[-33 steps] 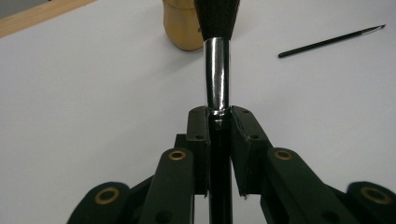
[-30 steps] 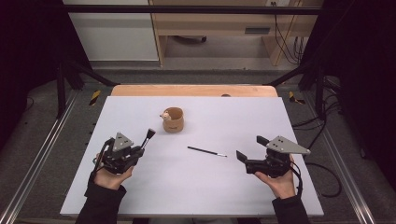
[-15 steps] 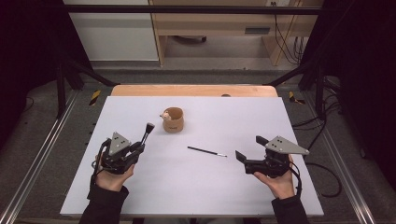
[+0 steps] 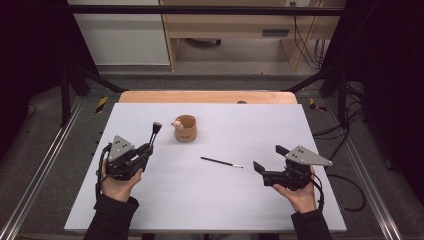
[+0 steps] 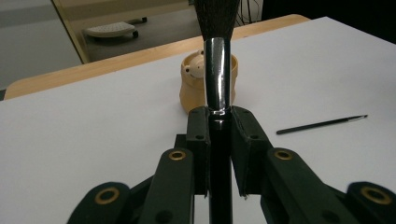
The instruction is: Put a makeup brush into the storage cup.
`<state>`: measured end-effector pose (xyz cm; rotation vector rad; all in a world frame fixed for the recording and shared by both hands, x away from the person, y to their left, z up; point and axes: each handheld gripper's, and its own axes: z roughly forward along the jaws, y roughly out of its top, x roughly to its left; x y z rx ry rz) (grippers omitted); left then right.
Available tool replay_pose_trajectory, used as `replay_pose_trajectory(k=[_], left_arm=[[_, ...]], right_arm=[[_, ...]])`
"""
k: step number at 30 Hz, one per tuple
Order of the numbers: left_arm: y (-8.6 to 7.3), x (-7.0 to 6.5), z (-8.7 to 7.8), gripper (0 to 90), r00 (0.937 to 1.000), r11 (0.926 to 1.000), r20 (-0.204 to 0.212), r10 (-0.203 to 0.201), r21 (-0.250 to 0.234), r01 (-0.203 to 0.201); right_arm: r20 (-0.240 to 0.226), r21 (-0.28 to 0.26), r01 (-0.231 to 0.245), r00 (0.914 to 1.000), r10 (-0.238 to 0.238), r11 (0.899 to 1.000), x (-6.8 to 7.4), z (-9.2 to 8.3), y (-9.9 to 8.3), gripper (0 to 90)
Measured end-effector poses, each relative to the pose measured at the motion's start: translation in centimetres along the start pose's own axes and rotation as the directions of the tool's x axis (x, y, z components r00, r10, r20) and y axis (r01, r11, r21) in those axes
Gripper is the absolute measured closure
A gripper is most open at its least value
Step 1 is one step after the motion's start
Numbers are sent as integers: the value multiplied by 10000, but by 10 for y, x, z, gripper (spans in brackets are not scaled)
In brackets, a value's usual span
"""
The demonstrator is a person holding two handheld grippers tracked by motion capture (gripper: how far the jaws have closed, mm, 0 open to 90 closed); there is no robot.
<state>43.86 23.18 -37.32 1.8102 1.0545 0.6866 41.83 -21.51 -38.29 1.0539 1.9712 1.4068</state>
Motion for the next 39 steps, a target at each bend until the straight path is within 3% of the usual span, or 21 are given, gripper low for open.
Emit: replay_pose_trajectory(k=[25,39], left_arm=[[39,-6,20,778,9991,9923,290,-308,-1188,341],[63,-13,31,778,9995,9867,272,-129,-1614,171]], right_arm=[[99,91,-145,9998,144,9999,-5,0,-3,83],[126,44,-156,9998,155,9999,-7,-2,-3,83]])
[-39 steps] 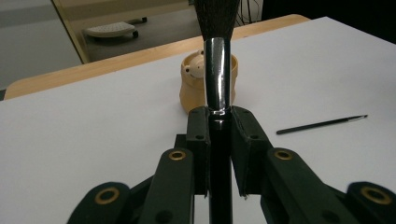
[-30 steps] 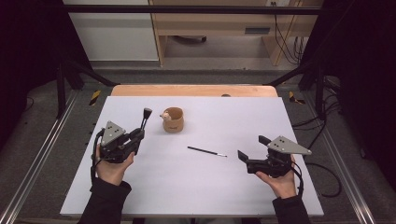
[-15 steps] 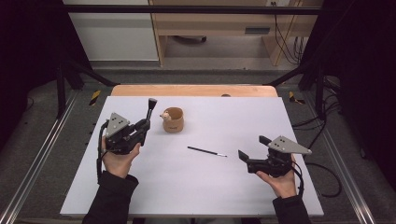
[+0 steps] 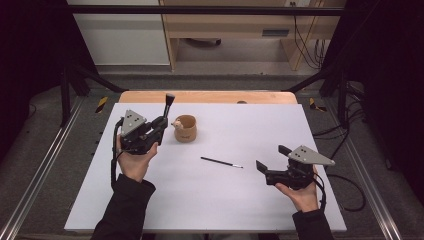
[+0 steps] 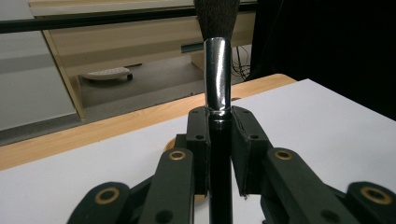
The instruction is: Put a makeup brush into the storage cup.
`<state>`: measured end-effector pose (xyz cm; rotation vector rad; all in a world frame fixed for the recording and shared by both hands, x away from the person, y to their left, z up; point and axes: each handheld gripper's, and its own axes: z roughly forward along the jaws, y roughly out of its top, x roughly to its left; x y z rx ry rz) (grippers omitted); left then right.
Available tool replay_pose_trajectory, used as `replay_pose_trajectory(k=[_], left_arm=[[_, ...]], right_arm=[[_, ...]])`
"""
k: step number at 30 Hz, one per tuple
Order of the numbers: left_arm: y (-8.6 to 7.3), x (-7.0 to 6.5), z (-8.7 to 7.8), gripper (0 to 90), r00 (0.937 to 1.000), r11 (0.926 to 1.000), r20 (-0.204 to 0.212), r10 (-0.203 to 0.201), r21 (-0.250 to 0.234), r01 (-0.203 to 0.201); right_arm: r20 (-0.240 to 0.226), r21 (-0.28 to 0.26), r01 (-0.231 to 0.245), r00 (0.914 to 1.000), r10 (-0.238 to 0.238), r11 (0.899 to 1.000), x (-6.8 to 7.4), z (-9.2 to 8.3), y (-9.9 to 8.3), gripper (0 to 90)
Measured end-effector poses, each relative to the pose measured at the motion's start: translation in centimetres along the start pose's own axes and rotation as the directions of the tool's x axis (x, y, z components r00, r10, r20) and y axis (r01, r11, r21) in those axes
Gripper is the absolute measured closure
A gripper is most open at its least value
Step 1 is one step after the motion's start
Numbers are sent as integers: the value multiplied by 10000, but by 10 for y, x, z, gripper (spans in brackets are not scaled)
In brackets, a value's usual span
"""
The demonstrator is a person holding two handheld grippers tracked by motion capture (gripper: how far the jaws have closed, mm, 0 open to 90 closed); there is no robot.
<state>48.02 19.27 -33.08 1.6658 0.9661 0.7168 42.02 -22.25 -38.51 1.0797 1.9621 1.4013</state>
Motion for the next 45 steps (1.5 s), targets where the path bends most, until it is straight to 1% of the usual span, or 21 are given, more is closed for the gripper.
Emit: replay_pose_trajectory(k=[5,8,9,10,11,12,15,16,17,18,22,25,31,32,33,34,35,40,45], left_arm=[[2,2,6,778,10000,10000,1,-51,16,51],[3,3,15,778,10000,9999,-29,36,126,-36],[3,3,15,778,10000,9999,-29,36,126,-36],[4,4,19,778,10000,9999,-28,18,121,-18],[4,4,19,778,10000,9999,-28,18,121,-18],[5,4,23,778,10000,9999,-19,25,152,-25],[7,5,28,778,10000,9997,-22,86,221,-86],[8,5,32,778,9999,9996,-38,103,267,-102],[8,5,32,778,9999,9996,-38,103,267,-102],[10,6,36,778,9999,9994,-55,141,308,-139],[12,6,42,778,9999,9992,-59,162,359,-159],[14,6,50,778,9998,9990,-64,213,405,-210],[17,6,60,779,9993,9981,-113,356,505,-350],[18,6,64,778,9991,9978,-131,398,533,-390],[18,6,64,778,9991,9978,-131,398,533,-390],[19,6,68,778,9991,9978,-143,395,538,-387],[19,6,68,778,9991,9978,-143,395,538,-387],[22,4,80,778,9989,9976,-136,454,523,-446],[23,5,88,778,9988,9969,-127,475,640,-466]], right_arm=[[21,-9,1,10000,-1,10000,0,0,0,84],[25,3,-2,10000,2,10000,0,0,0,85],[22,-11,4,10000,-4,10000,0,0,0,85],[24,-23,-8,10000,8,10000,-1,0,0,85],[24,-23,-8,10000,8,10000,-1,0,0,85],[44,-14,-33,10000,33,10000,-1,-1,0,85],[66,1,-20,10000,20,10000,-1,-1,0,86],[67,-3,-3,10000,3,10000,-2,-1,0,85],[63,-12,-19,10000,19,10000,-2,-1,0,85],[68,-19,-37,10000,37,10000,-2,-1,0,86],[67,-36,-61,10000,61,10000,-3,-2,0,85],[88,-47,-61,9999,62,10000,-3,-2,0,85],[81,-67,-81,9999,81,9999,-4,-2,0,85],[82,-63,-82,9999,83,9999,-4,-2,0,85],[82,-63,-82,9999,83,9999,-4,-2,0,85],[90,-44,-60,9999,60,10000,-4,-2,0,85],[91,-46,-58,9999,58,10000,-4,-2,0,85],[100,-55,-79,9999,80,10000,-4,-2,0,85],[98,-54,-86,9999,87,9999,-4,-2,0,84]])
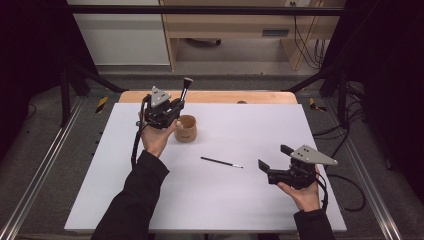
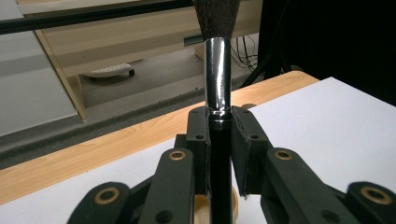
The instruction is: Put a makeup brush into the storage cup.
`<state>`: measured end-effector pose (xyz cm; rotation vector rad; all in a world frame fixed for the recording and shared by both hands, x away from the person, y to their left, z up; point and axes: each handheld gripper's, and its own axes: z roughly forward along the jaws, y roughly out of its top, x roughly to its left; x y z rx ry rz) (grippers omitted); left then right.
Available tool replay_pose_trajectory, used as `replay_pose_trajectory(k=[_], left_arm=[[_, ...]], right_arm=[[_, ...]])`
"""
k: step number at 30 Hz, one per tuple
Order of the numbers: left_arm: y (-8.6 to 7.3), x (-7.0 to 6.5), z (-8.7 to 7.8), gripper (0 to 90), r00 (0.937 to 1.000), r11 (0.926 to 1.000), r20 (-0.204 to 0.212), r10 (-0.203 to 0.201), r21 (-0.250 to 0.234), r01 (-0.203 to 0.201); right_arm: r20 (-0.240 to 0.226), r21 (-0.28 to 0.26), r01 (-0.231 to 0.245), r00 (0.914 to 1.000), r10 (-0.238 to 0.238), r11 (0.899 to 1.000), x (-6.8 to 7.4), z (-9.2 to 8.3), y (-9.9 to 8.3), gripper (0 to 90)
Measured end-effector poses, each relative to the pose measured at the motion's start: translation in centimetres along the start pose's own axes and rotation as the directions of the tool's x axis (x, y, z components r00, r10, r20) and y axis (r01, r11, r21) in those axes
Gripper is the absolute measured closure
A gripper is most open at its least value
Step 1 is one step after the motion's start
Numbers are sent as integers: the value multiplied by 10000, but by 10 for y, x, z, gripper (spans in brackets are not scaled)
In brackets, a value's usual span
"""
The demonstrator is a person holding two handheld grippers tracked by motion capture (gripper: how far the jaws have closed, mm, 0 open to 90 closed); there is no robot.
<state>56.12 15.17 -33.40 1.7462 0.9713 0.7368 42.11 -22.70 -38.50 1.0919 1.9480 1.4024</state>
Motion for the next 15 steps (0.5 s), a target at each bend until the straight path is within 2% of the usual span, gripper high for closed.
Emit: replay_pose_trajectory(k=[13,15], left_arm=[[2,0,24,778,10000,9998,3,-20,207,20],[0,1,29,778,9999,9996,-2,-128,261,128]], right_arm=[[44,-1,6,10000,-6,10000,-2,-1,0,84],[50,-4,-32,10000,32,10000,-2,-1,0,84]])
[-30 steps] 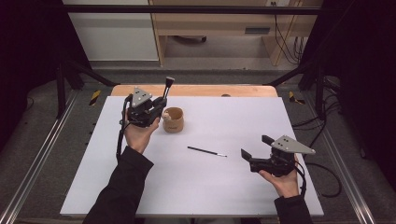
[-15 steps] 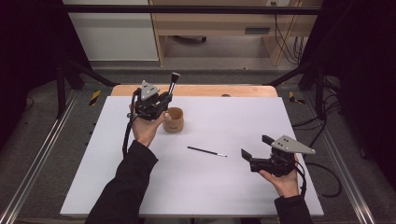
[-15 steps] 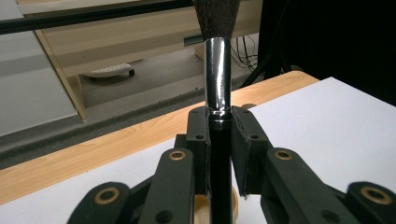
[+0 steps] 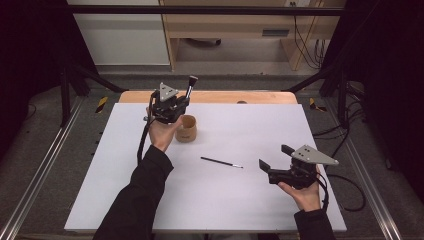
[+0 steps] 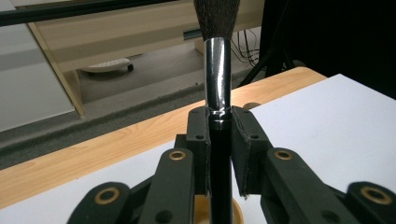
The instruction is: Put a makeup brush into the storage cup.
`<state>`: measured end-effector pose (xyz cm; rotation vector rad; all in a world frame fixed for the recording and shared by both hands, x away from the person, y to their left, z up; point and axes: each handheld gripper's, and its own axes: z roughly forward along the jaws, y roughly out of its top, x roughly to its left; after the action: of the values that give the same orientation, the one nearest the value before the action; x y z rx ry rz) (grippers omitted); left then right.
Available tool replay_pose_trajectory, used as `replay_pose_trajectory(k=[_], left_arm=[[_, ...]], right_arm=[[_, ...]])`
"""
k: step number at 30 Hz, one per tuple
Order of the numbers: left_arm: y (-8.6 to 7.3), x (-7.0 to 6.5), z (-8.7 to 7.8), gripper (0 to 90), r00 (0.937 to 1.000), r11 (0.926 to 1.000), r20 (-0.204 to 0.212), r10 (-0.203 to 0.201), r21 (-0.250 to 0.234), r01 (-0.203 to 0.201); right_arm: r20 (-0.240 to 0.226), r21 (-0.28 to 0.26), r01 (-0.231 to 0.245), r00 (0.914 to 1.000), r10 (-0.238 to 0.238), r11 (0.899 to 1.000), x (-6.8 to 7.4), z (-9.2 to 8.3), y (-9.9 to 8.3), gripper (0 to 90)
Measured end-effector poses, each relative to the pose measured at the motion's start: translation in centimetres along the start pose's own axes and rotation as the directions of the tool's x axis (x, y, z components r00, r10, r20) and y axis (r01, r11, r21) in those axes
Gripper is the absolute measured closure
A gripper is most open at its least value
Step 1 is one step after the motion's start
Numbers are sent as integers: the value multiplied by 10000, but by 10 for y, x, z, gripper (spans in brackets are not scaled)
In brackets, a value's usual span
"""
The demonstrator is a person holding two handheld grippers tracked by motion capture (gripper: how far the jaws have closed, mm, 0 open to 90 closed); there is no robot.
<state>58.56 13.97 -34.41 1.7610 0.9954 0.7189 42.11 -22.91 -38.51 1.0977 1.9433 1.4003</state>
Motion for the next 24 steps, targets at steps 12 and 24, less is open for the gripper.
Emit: replay_pose_trajectory(k=[12,24], left_arm=[[-5,4,16,778,9998,9999,126,-132,25,132],[-8,3,33,778,9999,9999,94,-80,92,79]], right_arm=[[13,20,20,10000,-20,10000,-1,1,0,85],[47,-3,-55,10000,55,10000,-3,0,-1,84]])
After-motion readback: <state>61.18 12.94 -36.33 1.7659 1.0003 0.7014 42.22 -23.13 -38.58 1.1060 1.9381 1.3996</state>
